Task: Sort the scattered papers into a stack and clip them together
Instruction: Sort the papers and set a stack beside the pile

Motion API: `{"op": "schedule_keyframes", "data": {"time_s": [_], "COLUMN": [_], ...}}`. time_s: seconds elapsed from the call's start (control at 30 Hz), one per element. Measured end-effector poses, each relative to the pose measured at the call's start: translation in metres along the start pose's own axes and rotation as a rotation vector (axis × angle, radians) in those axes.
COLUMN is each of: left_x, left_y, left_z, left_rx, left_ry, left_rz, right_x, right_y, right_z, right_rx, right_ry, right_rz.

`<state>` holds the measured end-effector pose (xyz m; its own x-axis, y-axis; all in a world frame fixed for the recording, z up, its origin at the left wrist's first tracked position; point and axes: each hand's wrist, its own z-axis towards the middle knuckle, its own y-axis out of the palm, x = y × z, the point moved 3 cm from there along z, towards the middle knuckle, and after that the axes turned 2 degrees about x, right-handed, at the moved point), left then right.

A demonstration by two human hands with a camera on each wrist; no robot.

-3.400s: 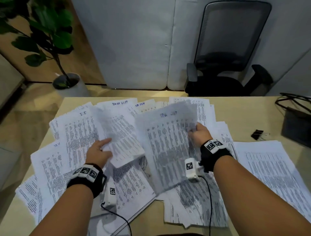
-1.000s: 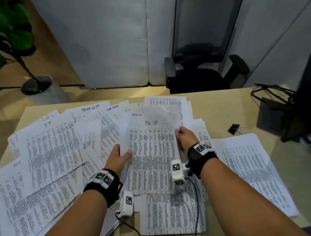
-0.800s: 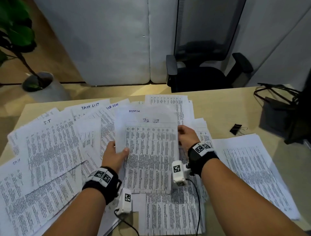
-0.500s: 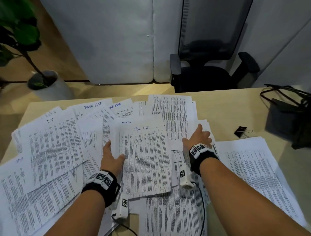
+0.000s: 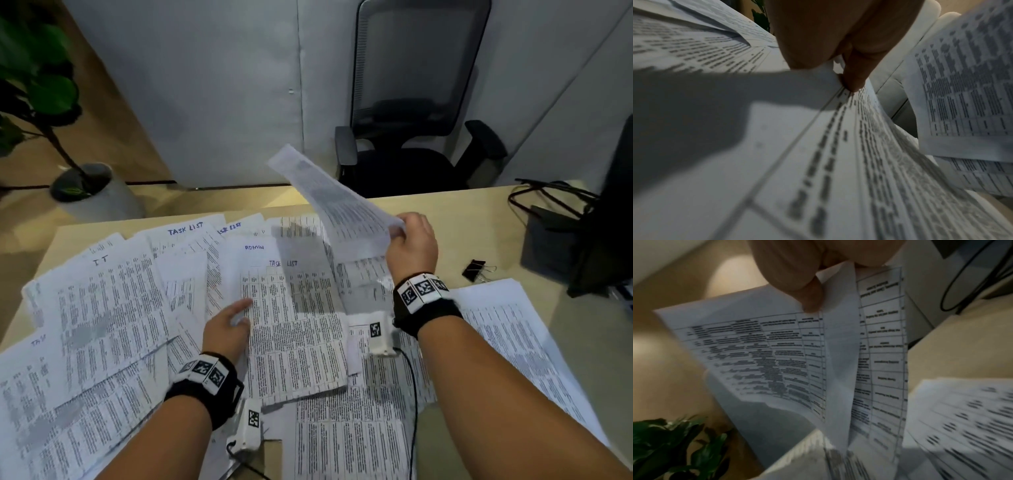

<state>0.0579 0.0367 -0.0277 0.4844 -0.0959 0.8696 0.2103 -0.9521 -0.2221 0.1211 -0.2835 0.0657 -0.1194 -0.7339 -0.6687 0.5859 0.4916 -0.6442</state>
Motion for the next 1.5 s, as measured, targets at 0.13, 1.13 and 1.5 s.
{"op": "schedule_keyframes", "data": {"time_s": [0.13, 1.13, 1.5], "left_x": [0.008, 0.020, 0.113], "left_y": [0.007, 0.012, 0.007], "left_z": [-0.008, -0.036, -0.065], "left_rx": [-0.060, -0.038, -0.167], "left_ry": [-0.021, 0.228, 0.459], "left_rz": [0.002, 0.188, -0.247], "right_x": [-0.027, 0.045, -0.025], "right_y": [-0.020, 0.016, -0.028], "right_z": [0.002, -0.124, -0.051], "right_rx": [-0.015, -0.616, -0.399], "right_ry": [0.010, 0.393, 0.488], "right_rz": [0.139, -0.099, 0.890]}}
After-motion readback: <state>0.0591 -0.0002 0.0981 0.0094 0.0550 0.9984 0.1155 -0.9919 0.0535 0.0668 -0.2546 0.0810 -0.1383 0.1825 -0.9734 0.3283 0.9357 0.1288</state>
